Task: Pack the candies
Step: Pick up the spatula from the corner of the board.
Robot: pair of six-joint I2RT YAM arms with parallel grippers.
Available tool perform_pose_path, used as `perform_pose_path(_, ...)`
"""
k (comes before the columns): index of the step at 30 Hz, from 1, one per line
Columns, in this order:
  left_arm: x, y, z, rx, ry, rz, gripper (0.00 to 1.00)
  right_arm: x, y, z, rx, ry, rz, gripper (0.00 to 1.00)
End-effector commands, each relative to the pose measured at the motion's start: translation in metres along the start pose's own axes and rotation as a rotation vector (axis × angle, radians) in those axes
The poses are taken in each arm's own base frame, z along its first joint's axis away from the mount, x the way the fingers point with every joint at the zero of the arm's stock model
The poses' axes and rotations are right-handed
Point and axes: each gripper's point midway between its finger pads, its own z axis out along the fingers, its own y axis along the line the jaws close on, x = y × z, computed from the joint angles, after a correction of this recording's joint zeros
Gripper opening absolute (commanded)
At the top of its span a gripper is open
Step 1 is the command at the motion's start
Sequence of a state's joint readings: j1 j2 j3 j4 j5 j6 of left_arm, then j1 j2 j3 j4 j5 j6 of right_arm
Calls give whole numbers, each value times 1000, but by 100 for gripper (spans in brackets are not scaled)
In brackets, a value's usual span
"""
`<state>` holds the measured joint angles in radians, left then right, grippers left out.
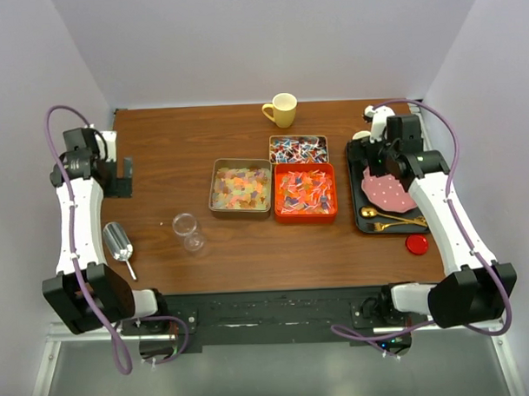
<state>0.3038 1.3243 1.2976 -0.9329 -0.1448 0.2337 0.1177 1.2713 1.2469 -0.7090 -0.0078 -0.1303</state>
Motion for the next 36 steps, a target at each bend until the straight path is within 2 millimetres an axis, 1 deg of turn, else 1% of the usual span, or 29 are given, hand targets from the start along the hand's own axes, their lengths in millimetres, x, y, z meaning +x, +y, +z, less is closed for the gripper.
perform_pose_path(1,50,21,2,-62,143,-8,100,-18,54,-22,-334,-121,-137,99)
perform_pose_path(2,59,23,3,-63,168,-15,99,-22,63,-25,-378,-150,-150,99)
perform_pose_path(3,72,23,7,-57,204,-20,98,-20,69,-26,-400,-154,-154,99)
perform_pose_path(4,81,29,8,-68,225,-44,97,-21,78,-27,-416,-157,-172,99)
perform_pose_path(6,93,31,13,-68,249,-49,94,-18,86,-24,-430,-133,-191,99)
perform_pose_path(8,96,33,17,-74,249,-45,91,-17,93,-22,-447,-123,-195,99)
perform_pose_path(11,98,30,21,-64,249,-47,90,-21,99,-24,-467,-128,-198,99)
perform_pose_path(12,103,27,24,-59,261,-53,90,-23,100,-25,-470,-133,-202,99)
perform_pose_path(14,106,25,29,-59,257,-64,88,-23,104,-26,-480,-133,-205,99)
perform_pose_path(15,116,20,34,-50,279,-68,87,-24,104,-26,-482,-133,-200,99)
perform_pose_path(16,117,17,38,-42,272,-74,85,-23,106,-26,-487,-128,-198,98)
perform_pose_path(17,123,13,42,-36,286,-75,84,-21,107,-26,-490,-122,-196,98)
perform_pose_path(19,124,13,48,-50,269,-89,82,-22,108,-27,-494,-124,-191,98)
perform_pose_path(20,127,11,51,-48,270,-91,81,-23,108,-29,-496,-126,-191,98)
perform_pose_path(21,124,13,53,-54,248,-93,80,-22,108,-30,-496,-128,-192,98)
perform_pose_path(22,123,13,55,-58,242,-93,76,-22,109,-31,-497,-128,-194,98)
perform_pose_path(23,127,11,59,-55,248,-92,75,-21,110,-32,-500,-128,-195,98)
perform_pose_path(25,126,12,64,-68,237,-94,71,-21,110,-33,-503,-125,-194,98)
perform_pose_path(26,130,11,67,-64,250,-93,70,-19,110,-32,-504,-121,-193,98)
perform_pose_path(29,132,10,75,-67,252,-83,64,-19,112,-33,-506,-120,-191,98)
perform_pose_path(31,130,12,80,-70,234,-84,60,-19,112,-34,-506,-122,-187,98)
perform_pose_path(36,136,7,95,-45,275,-76,57,-17,111,-33,-499,-109,-184,97)
